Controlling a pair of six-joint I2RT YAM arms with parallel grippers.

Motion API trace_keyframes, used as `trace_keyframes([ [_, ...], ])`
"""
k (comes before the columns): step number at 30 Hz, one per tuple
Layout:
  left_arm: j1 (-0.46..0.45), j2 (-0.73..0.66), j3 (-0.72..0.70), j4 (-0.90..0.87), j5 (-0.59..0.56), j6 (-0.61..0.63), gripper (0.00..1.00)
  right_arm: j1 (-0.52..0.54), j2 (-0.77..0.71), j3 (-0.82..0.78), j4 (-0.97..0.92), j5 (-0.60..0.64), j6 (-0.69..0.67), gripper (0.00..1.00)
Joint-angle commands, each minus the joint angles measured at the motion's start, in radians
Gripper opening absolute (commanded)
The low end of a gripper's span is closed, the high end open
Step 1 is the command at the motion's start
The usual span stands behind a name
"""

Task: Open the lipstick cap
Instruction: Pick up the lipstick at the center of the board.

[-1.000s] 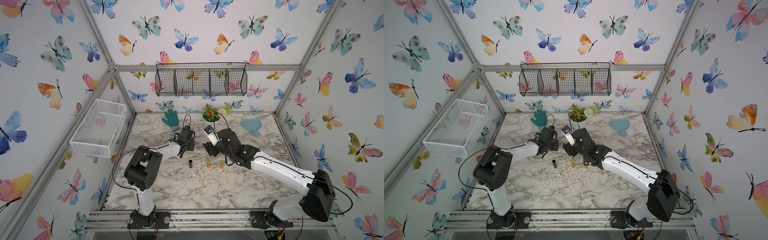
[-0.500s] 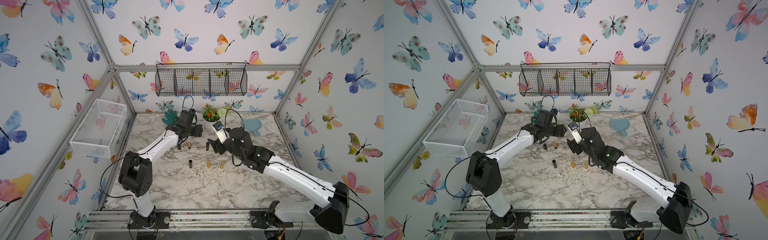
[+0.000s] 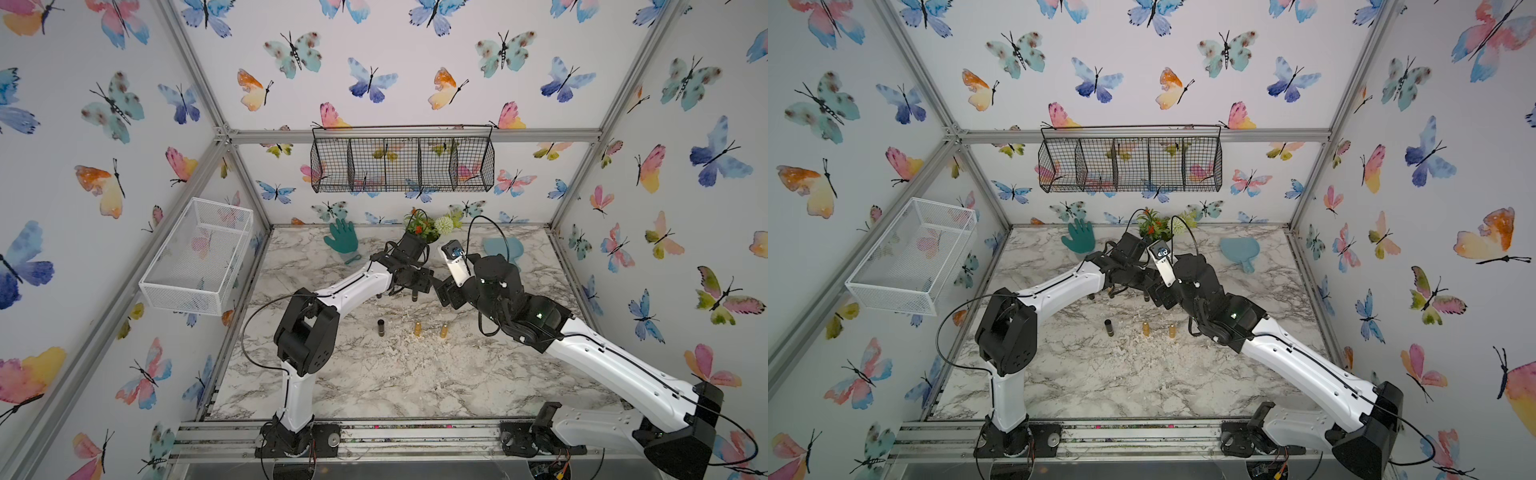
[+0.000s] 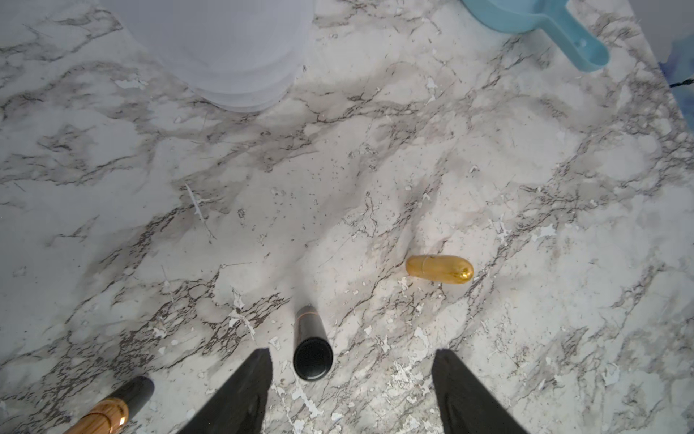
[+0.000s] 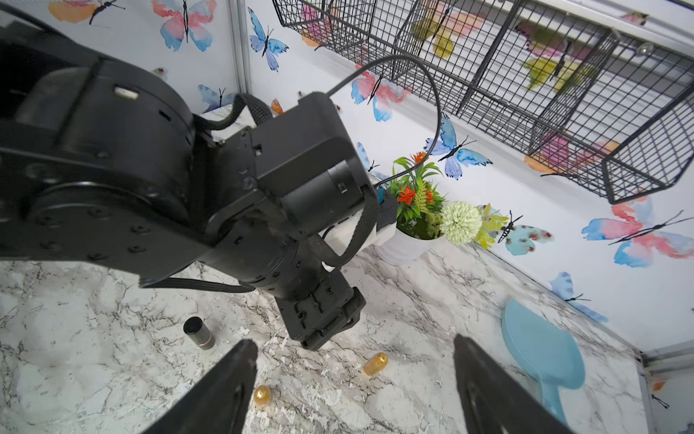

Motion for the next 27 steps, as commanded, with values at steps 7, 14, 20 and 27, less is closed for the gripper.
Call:
trace_keyframes([
  [7, -0.005, 0.091, 0.094, -0.133, -0.064, 0.031, 0.69, 0.006, -0.016, -0.028, -0.009, 0.025, 0.015, 0.84],
  [14, -0.006, 0.108, 0.104, -0.152, -0.049, 0.037, 0.6, 0.006, -0.004, -0.046, 0.007, 0.019, 0.024, 0.83],
  [20, -0.006, 0.118, 0.112, -0.165, -0.048, 0.037, 0.52, 0.006, -0.004, -0.058, 0.015, 0.021, 0.024, 0.82],
  [27, -0.007, 0.127, 0.118, -0.163, -0.054, 0.044, 0.47, 0.006, 0.003, -0.059, 0.018, 0.019, 0.019, 0.82],
])
